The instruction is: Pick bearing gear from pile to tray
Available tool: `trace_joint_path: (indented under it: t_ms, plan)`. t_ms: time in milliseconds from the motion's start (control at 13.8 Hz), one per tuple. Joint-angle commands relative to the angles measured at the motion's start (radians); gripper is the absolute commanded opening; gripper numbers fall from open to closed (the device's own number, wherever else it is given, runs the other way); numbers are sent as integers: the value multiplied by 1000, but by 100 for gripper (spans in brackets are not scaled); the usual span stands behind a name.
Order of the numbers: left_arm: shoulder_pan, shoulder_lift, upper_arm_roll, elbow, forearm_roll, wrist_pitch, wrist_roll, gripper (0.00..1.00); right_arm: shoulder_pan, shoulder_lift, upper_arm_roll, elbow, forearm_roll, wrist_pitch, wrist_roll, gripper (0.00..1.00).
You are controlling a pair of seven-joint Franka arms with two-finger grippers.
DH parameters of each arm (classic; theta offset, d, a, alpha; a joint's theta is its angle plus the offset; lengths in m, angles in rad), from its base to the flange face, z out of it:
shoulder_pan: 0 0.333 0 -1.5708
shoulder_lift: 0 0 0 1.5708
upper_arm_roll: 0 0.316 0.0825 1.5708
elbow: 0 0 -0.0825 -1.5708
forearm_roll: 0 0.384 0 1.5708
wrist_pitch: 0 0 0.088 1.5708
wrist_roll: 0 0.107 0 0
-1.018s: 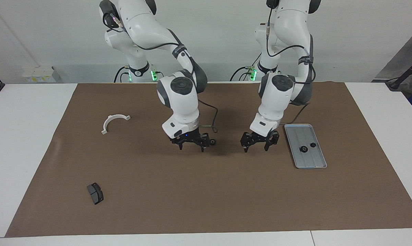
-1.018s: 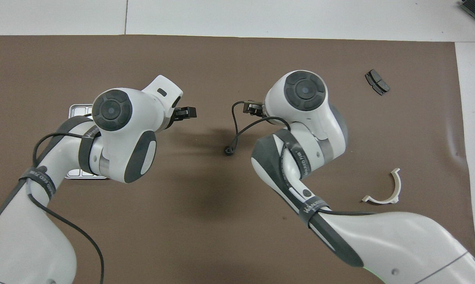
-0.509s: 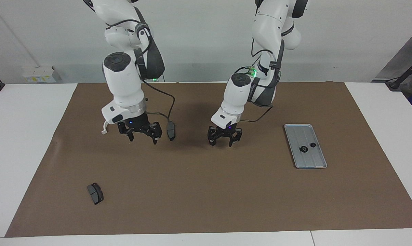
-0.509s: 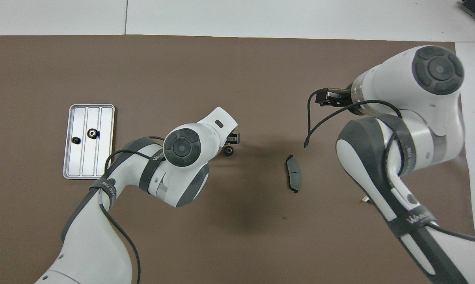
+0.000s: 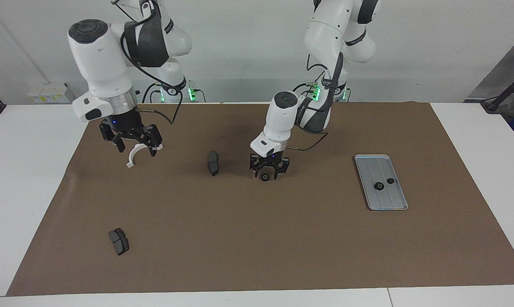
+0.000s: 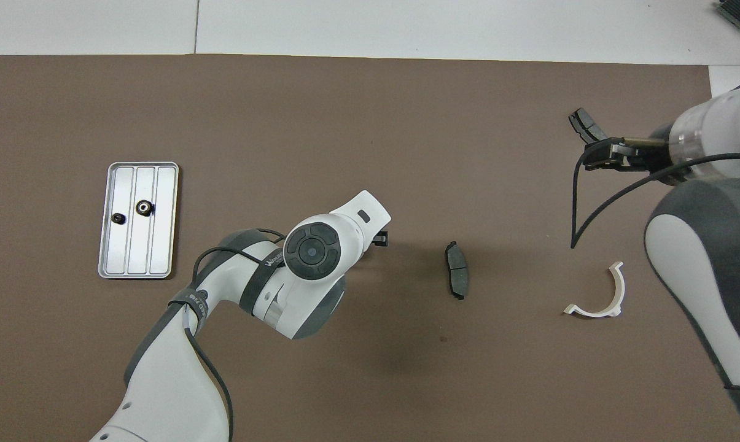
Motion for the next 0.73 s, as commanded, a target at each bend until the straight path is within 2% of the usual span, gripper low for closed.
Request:
trace_joint_path:
  t_ms: [0,73,218,436,655]
  plan:
    - [-24,-4,19,-33,-9,42,12,72,-41,-6,5,76,44,-107,-49,100]
    - [-24,-4,19,-33,-9,45,13,70,-43,-9,5,97,44,-152,-49,100]
    - [-24,-4,19,-31,-9,46,13,58,-55,-8,5,129,43,-219,-52,100]
    - [-22,0,19,-30,-9,46,13,39,-52,-35,6,93,41,-298,-56,100]
    - [-22,-1,19,-30,-9,46,13,30,-56,-46,6,77,41,-295,-56,100]
